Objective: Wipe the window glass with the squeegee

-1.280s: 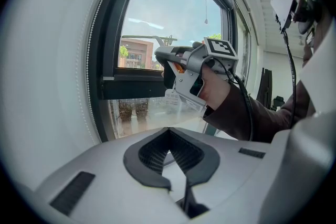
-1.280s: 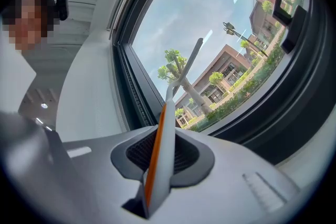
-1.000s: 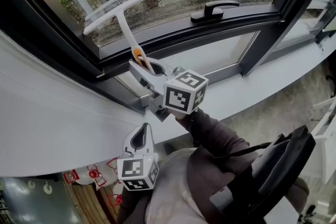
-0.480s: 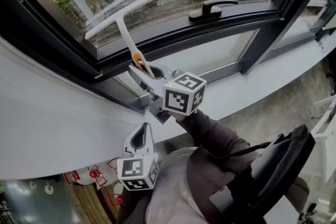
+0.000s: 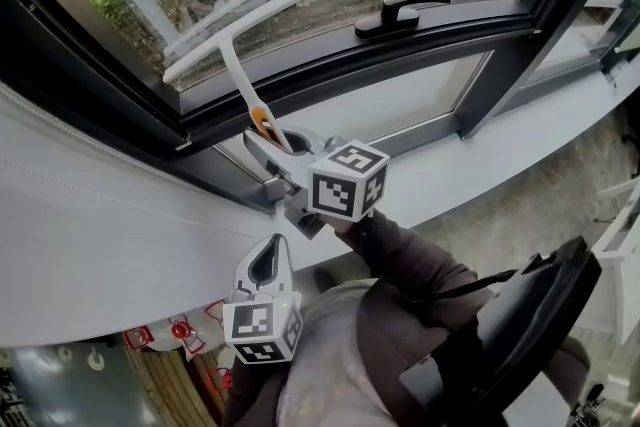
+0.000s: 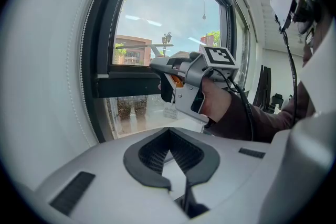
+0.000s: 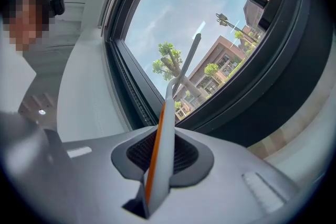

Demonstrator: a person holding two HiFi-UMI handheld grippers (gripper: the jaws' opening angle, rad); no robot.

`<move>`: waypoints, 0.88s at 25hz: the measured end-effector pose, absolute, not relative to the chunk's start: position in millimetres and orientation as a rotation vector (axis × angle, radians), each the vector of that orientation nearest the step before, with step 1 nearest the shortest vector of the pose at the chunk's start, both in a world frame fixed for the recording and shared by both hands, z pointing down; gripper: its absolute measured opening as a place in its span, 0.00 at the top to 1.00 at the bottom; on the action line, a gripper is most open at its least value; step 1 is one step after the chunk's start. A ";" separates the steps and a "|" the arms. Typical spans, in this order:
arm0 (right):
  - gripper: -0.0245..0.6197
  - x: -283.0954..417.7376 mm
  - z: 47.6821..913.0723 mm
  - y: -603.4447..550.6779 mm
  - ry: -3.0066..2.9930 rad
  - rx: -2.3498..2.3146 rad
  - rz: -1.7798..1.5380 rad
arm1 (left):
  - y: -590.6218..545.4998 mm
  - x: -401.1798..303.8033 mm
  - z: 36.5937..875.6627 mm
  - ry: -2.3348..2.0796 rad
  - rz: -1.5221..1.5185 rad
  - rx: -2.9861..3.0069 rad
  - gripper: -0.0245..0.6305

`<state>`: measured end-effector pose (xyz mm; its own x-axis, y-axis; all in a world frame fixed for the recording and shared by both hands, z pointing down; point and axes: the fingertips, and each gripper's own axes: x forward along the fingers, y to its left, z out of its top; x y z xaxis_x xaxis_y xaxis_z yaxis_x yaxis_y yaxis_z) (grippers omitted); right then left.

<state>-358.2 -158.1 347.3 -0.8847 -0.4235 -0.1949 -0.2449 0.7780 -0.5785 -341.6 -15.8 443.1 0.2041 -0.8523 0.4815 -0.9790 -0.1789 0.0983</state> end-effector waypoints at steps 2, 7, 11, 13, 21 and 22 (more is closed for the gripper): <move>0.89 -358.0 350.3 -157.8 2.657 -0.512 -0.812 | -15.3 -340.6 443.8 -1.706 0.453 2.101 0.96; 0.89 -357.3 355.8 -157.2 2.659 -0.507 -0.831 | -14.3 -337.9 445.8 -1.699 0.463 2.098 0.96; 0.89 -356.5 360.2 -157.1 2.654 -0.502 -0.845 | -13.1 -336.5 447.9 -1.698 0.469 2.089 0.96; 0.89 -356.1 363.2 -157.0 2.649 -0.498 -0.856 | -12.5 -336.2 449.8 -1.698 0.474 2.083 0.96; 0.89 -350.6 379.7 -158.9 2.625 -0.483 -0.926 | -11.0 -330.4 456.6 -1.701 0.495 2.058 0.96; 0.89 -350.1 381.4 -158.6 2.623 -0.482 -0.934 | -10.2 -330.3 457.0 -1.702 0.498 2.054 0.96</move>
